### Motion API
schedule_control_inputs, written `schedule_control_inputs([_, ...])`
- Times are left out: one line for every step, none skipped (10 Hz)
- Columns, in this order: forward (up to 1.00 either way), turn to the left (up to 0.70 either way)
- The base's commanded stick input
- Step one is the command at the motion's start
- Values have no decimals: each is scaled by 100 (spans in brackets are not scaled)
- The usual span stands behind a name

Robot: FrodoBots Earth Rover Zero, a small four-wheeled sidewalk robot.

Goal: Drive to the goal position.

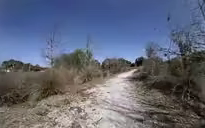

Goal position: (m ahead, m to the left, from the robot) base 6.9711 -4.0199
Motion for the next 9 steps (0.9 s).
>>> schedule_control_inputs([70, -19])
schedule_control_inputs([70, 0])
schedule_control_inputs([70, 0])
schedule_control_inputs([70, 0])
schedule_control_inputs([70, 0])
schedule_control_inputs([70, 0])
schedule_control_inputs([70, 0])
schedule_control_inputs([70, 0])
schedule_control_inputs([70, 0])
